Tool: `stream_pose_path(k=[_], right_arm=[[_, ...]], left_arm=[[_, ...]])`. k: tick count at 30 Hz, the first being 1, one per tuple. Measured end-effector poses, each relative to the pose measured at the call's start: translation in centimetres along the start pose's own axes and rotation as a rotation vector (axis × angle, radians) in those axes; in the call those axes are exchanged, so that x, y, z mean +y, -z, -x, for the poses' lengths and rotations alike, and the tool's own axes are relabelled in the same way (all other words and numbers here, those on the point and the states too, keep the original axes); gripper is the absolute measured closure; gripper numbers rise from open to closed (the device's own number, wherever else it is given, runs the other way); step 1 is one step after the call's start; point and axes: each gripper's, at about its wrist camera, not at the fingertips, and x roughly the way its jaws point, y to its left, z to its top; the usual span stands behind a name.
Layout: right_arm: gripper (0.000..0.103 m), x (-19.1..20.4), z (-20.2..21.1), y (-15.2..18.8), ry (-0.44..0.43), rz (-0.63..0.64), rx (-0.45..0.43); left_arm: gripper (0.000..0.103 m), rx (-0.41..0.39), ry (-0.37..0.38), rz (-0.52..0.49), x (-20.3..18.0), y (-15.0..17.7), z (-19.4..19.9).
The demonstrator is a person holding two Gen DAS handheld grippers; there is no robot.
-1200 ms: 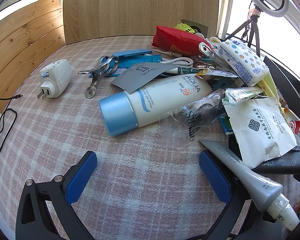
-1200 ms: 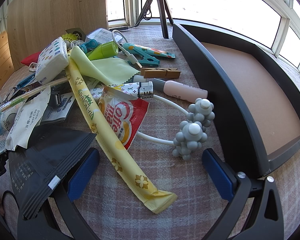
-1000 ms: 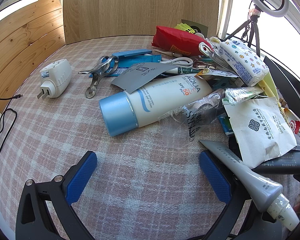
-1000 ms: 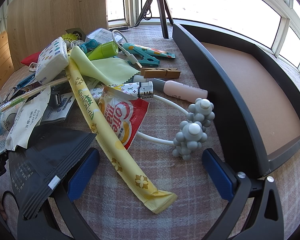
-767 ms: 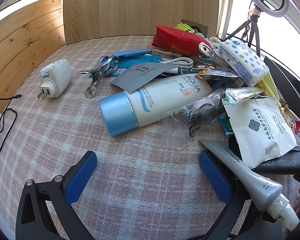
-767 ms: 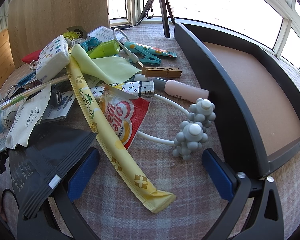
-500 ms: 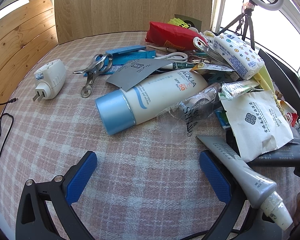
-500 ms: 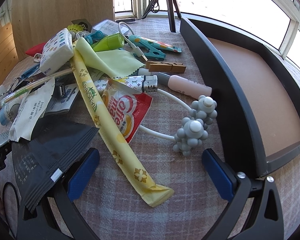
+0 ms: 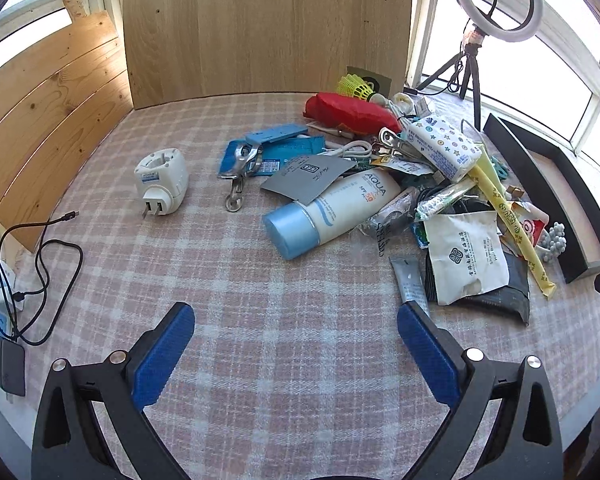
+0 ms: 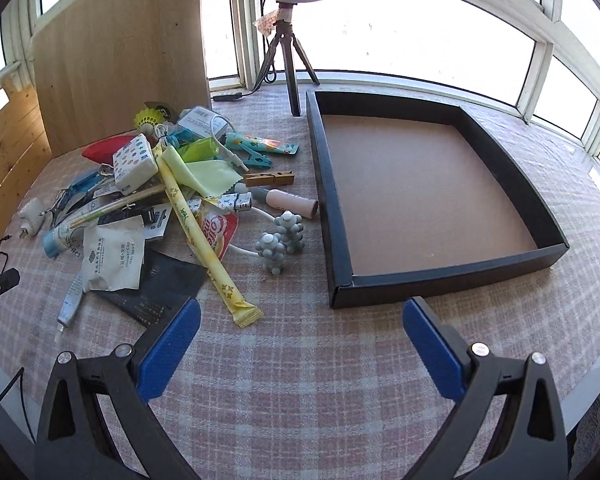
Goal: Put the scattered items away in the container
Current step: 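Move both tools over the cluttered pile of items, then grasp the white Vinda tissue pack with the left tool while the right tool grasps the yellow flowered packet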
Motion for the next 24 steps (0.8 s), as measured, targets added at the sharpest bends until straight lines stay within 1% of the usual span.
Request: stream_pose_path(k=[2, 5, 8, 9, 10, 12, 13, 15, 16, 18, 20, 22, 24], right_arm=[[0.004, 0.1, 0.7, -0.9, -0.023, -0.012, -0.017], [0.004, 0.8, 1.5, -2.4, -0.042, -0.009, -0.048], [0.006, 1.7, 2.1, -4.3, -0.053, 0.018, -0.074], [0.011, 2.0, 2.1, -5.0, -0.058, 0.032, -0.078], [0.012, 2.3, 2.1, -5.7, -0.062, 0.049, -0.077], [0.020, 2.7, 2.0, -7.1, -0.073, 0.085, -0.068], [0.022, 2.9, 1.7, -7.7, -0.083, 0.103, -0.059], [0.030, 3.5, 0.9, -8.7, -0.110, 0.138, -0.041], [0.032, 3.7, 0.5, -9.2, -0.123, 0.154, -0.030], [0.034, 4.1, -0.3, -9.9, -0.148, 0.183, -0.005], [0.036, 4.4, -1.2, -10.6, -0.173, 0.209, 0.012], [0.038, 4.9, -2.0, -11.0, -0.177, 0.247, 0.023], [0.044, 5.5, -3.1, -11.3, -0.182, 0.288, 0.041]], left_arm=[[0.001, 0.001, 0.048, -0.022, 0.2, -0.6, 0.9], [0.001, -0.023, 0.055, -0.067, -0.3, -1.8, 1.7], [0.001, -0.038, 0.087, -0.068, -0.8, -3.3, 2.3], [0.001, -0.044, 0.102, -0.063, -1.0, -3.9, 2.7], [0.001, -0.056, 0.111, -0.062, -1.3, -4.4, 3.0], [0.002, -0.077, 0.120, -0.059, -1.8, -5.7, 3.5], [0.002, -0.087, 0.125, -0.057, -2.1, -6.4, 3.7], [0.002, -0.099, 0.121, -0.050, -2.6, -7.7, 3.8], [0.002, -0.103, 0.115, -0.043, -2.9, -8.5, 3.8], [0.001, -0.095, 0.110, -0.023, -3.4, -9.9, 3.4], [0.001, -0.060, 0.126, 0.005, -4.1, -11.2, 2.5], [0.001, -0.035, 0.150, 0.011, -5.2, -12.1, 1.5], [0.001, -0.013, 0.149, 0.016, -6.4, -12.7, 0.4]])
